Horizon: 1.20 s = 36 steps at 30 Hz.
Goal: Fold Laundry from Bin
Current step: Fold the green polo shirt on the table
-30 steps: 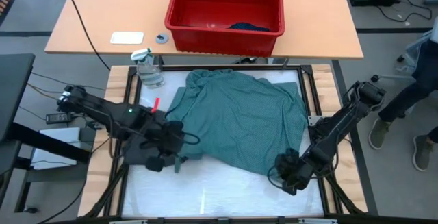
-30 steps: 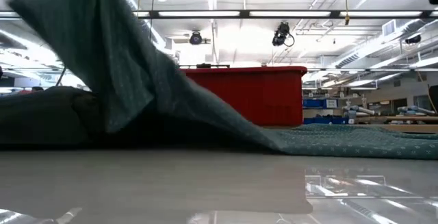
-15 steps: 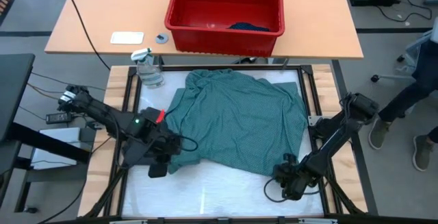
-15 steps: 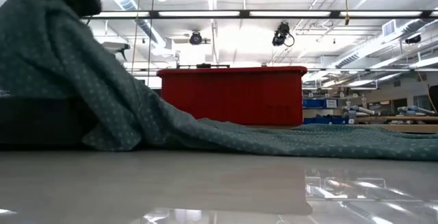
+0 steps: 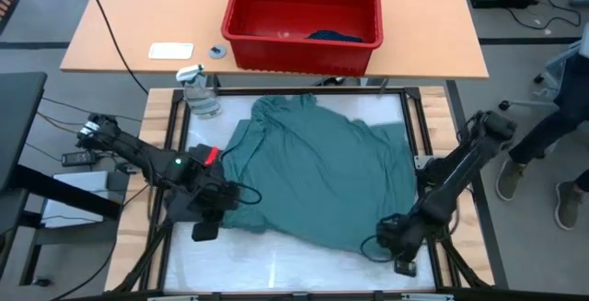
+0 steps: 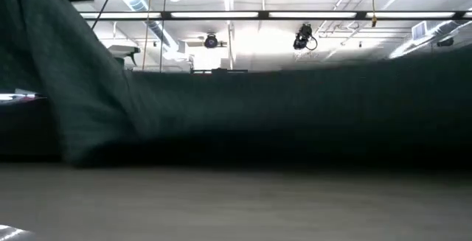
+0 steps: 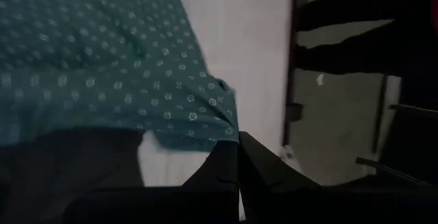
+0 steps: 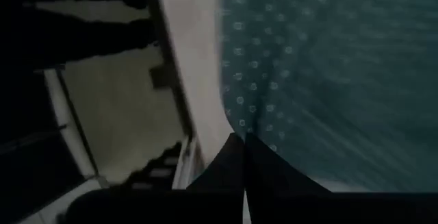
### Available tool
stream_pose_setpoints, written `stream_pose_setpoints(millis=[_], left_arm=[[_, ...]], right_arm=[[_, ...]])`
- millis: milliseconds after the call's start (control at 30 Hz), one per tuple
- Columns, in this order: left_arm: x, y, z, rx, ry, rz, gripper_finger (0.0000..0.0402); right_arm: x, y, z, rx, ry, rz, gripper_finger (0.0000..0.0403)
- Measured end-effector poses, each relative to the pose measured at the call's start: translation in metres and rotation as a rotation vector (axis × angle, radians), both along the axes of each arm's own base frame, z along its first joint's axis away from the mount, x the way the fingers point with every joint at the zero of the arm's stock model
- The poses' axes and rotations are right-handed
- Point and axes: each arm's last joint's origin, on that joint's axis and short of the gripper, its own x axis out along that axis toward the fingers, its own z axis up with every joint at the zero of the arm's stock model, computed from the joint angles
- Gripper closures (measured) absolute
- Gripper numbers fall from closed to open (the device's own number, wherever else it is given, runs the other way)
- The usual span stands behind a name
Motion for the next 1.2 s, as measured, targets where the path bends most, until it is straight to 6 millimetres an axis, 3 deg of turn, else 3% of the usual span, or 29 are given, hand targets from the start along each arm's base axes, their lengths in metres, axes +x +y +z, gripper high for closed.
stream_pose_setpoints(millis=[100,233,333,467,667,867,1033,1200], left_arm=[[-0.003,-0.003,0.002,-0.011,-0.019,-0.038,0.0401],[0.0,-0.014,-0.003,-0.073,0.02,-0.099,0.0401],[0.001,-0.022,-0.004,-0.142,0.044,-0.147,0.0401],[0.001,-0.015,0.002,-0.151,0.023,-0.109,0.0401],[0.0,0.02,0.027,-0.089,-0.097,0.016,0.0401],[0.005,0.073,0.039,0.102,-0.224,0.216,0.0401],[0.019,0.123,0.034,0.232,-0.249,0.384,0.0401],[0.032,0.164,0.012,0.263,-0.132,0.463,0.0401]], right_arm=[[-0.008,-0.006,0.016,0.032,-0.065,-0.003,0.0399],[-0.013,-0.009,0.013,0.092,0.004,0.026,0.04],[-0.011,-0.003,0.022,0.22,-0.021,0.08,0.04],[-0.012,-0.009,0.026,0.216,-0.058,0.11,0.0401],[-0.019,-0.042,0.027,0.026,-0.033,0.081,0.0402],[-0.017,-0.076,0.029,-0.092,-0.056,0.013,0.0402],[-0.021,-0.098,-0.009,-0.087,0.044,-0.071,0.0402],[-0.038,-0.111,-0.048,-0.07,0.179,-0.153,0.0402]])
